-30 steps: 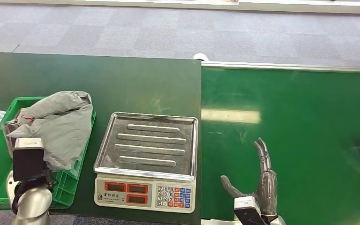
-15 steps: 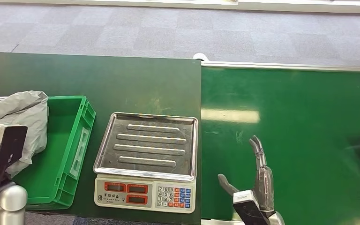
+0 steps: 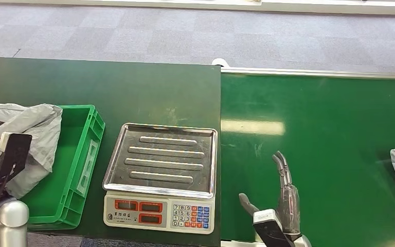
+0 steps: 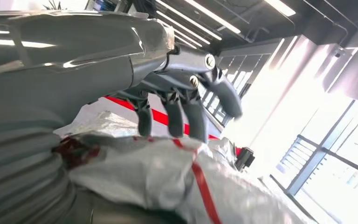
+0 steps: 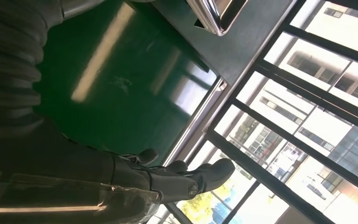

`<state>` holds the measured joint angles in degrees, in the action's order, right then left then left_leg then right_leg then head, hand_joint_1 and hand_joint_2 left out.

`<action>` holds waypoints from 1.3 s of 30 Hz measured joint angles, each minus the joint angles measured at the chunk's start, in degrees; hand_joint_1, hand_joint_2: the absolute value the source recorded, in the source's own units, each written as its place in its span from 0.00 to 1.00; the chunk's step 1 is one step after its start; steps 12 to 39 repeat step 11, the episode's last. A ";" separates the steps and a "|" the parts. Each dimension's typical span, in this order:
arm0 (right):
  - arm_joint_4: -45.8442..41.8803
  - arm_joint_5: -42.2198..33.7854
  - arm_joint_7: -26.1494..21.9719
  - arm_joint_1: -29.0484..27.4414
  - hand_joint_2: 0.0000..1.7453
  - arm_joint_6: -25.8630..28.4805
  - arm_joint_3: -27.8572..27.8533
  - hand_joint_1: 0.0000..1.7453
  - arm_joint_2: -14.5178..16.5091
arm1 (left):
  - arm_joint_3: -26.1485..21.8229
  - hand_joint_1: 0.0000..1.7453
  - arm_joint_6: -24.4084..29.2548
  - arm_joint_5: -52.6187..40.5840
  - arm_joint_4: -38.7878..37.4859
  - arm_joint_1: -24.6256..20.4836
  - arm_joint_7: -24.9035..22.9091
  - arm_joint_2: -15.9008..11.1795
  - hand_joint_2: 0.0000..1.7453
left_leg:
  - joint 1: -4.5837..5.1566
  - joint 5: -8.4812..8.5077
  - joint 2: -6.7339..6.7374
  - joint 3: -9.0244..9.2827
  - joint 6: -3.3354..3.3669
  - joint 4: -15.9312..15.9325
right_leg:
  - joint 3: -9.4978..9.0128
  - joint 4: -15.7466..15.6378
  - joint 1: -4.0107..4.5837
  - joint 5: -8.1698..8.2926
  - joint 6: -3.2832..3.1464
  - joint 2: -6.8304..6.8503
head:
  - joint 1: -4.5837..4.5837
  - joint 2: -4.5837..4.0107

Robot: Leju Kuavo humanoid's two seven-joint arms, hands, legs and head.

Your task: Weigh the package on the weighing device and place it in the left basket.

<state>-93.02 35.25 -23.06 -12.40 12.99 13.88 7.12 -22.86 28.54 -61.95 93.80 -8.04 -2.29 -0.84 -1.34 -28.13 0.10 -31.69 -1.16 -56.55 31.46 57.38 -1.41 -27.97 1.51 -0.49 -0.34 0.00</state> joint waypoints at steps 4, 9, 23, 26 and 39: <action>0.00 0.21 0.11 -0.01 1.00 -0.13 -0.07 0.00 0.09 | 0.28 0.00 -0.21 0.36 -0.21 -0.10 -0.02 0.02 1.00 | 0.00 0.00 0.00 -0.01 0.00 0.00 | 0.02 0.00 0.00 0.00 0.00 -0.01 | -0.01 0.00; 0.00 0.33 0.13 -0.13 1.00 0.22 -0.11 0.00 0.09 | 0.67 0.00 -0.82 2.73 -0.21 -0.10 1.04 0.16 1.00 | 0.00 0.00 0.00 -0.02 0.00 0.00 | 0.02 0.00 0.00 0.00 0.00 0.00 | -0.01 0.00; 0.00 0.35 0.13 -0.23 1.00 0.27 -0.11 0.00 0.09 | 0.79 0.00 -0.93 3.77 -0.21 -0.09 1.63 0.19 1.00 | 0.00 0.00 0.00 -0.02 0.00 0.00 | 0.02 0.00 0.00 0.00 0.00 0.00 | -0.01 0.00; 0.00 0.35 0.13 -0.23 1.00 0.27 -0.11 0.00 0.09 | 0.79 0.00 -0.93 3.77 -0.21 -0.09 1.63 0.19 1.00 | 0.00 0.00 0.00 -0.02 0.00 0.00 | 0.02 0.00 0.00 0.00 0.00 0.00 | -0.01 0.00; 0.00 0.35 0.13 -0.23 1.00 0.27 -0.11 0.00 0.09 | 0.79 0.00 -0.93 3.77 -0.21 -0.09 1.63 0.19 1.00 | 0.00 0.00 0.00 -0.02 0.00 0.00 | 0.02 0.00 0.00 0.00 0.00 0.00 | -0.01 0.00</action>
